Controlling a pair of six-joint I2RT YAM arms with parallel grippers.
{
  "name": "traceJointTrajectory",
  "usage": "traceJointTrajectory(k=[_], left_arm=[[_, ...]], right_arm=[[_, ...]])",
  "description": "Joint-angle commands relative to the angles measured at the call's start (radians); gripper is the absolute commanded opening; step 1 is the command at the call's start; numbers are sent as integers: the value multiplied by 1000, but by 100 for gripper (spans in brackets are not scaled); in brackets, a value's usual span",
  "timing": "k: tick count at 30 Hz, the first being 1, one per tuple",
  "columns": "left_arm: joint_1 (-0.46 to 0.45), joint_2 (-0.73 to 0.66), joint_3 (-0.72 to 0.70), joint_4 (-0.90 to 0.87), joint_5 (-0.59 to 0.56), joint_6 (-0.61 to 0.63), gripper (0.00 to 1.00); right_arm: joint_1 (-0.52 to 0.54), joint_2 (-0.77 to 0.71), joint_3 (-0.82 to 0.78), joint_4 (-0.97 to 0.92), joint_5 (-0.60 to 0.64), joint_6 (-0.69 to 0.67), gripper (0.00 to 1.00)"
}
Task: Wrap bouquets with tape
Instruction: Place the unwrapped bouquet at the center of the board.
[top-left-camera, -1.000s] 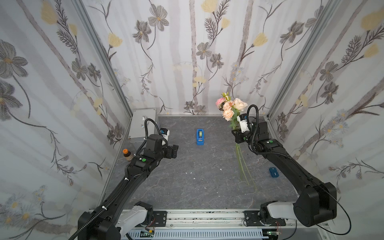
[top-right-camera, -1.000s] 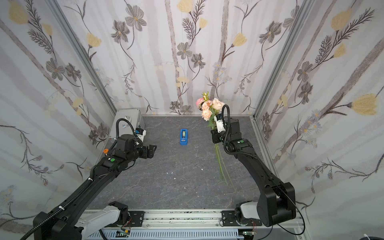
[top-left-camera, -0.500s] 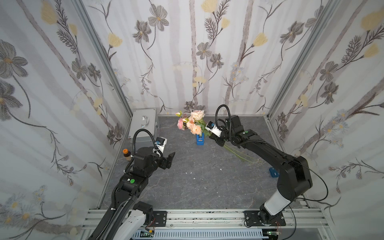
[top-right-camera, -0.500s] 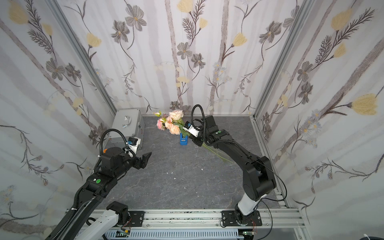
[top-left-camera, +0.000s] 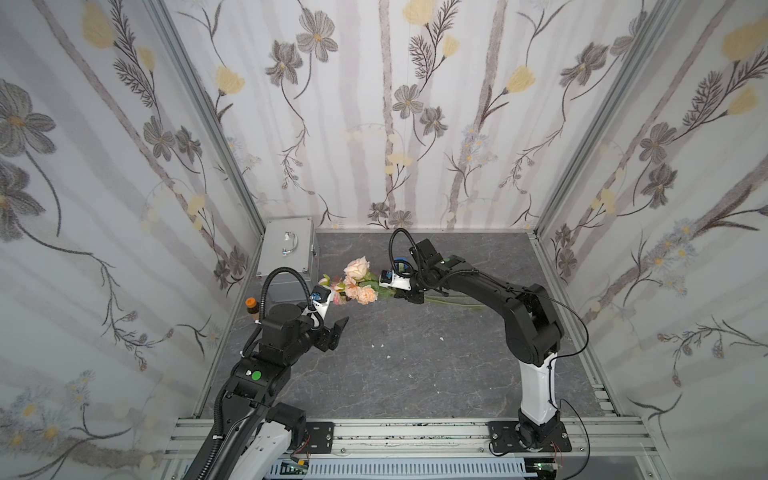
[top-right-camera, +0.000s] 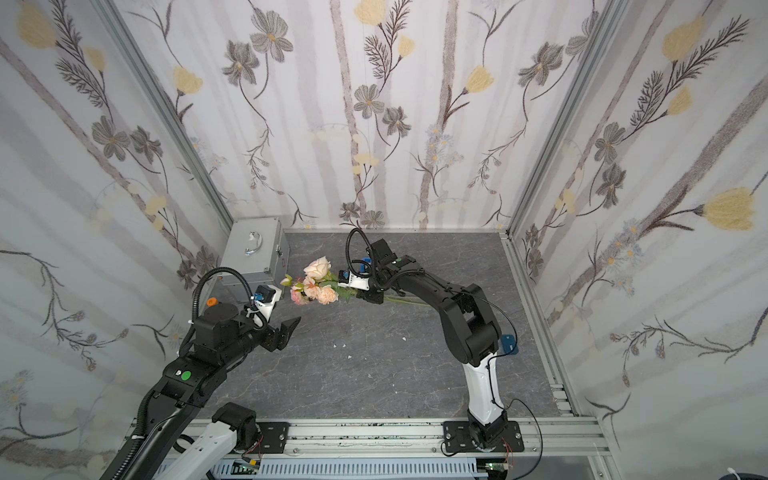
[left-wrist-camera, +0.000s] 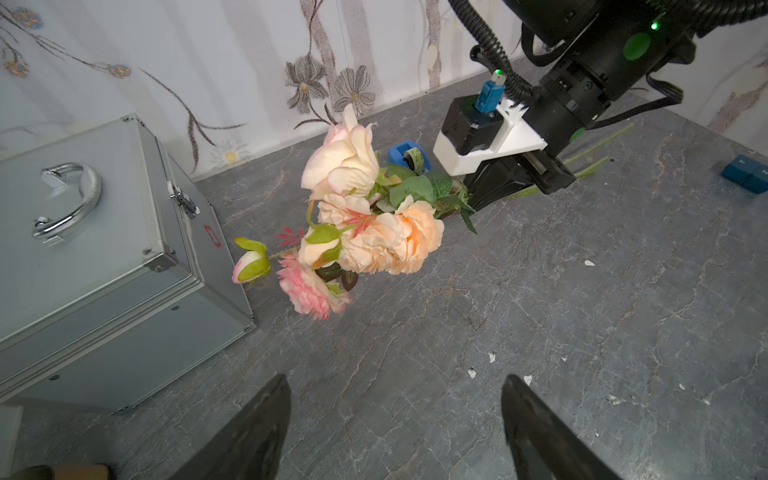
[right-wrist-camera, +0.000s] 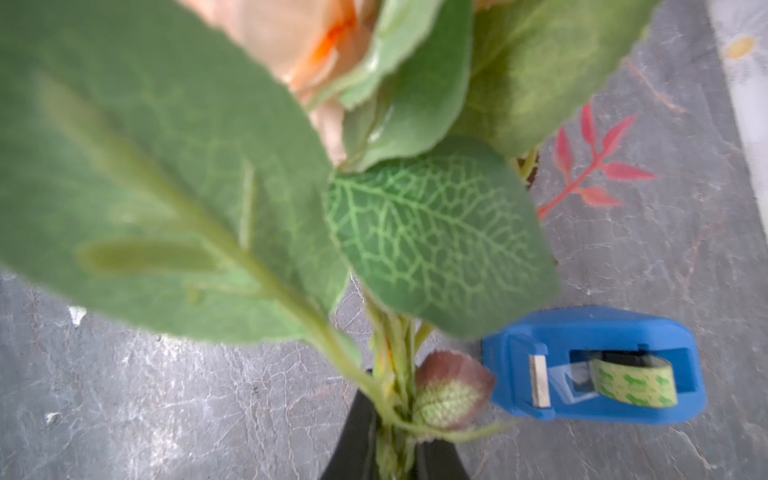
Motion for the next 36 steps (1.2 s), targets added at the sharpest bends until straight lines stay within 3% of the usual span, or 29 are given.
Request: traceJointTrajectory(k=[1, 5, 9, 13, 16, 20, 24, 27, 29, 33, 36], left_arm=[[-1, 16, 5, -19, 20, 15, 80], [-1, 33, 5, -21, 20, 24, 80], [-1, 54, 10, -30, 20, 31, 81], [0, 73, 15, -36, 29, 47, 82], [0, 91, 21, -32, 39, 65, 83], [-1, 123, 37, -20, 55, 95, 84], [0, 184, 67, -26, 102, 148, 82], [-5, 253, 102, -35, 144, 197, 80], [-10, 304, 128, -35, 161, 230, 79], [-18, 423, 174, -12, 197, 284, 78], [-43, 533, 226, -15, 206, 319, 77]], right_arm=[[22, 41, 21, 11, -26, -46, 0], [42, 89, 34, 50, -45, -37, 4], [47, 114, 51, 91, -49, -10, 18], [48, 114, 60, 127, -39, 16, 39], [50, 91, 51, 138, -31, 20, 64], [50, 7, -20, 161, -2, 34, 67], [39, -168, -189, 282, 18, 117, 68], [16, -309, -326, 416, 54, 247, 69], [-10, -381, -385, 492, 130, 421, 70], [-137, -451, -405, 509, 59, 839, 73], [-199, -470, -431, 559, 4, 1118, 64]])
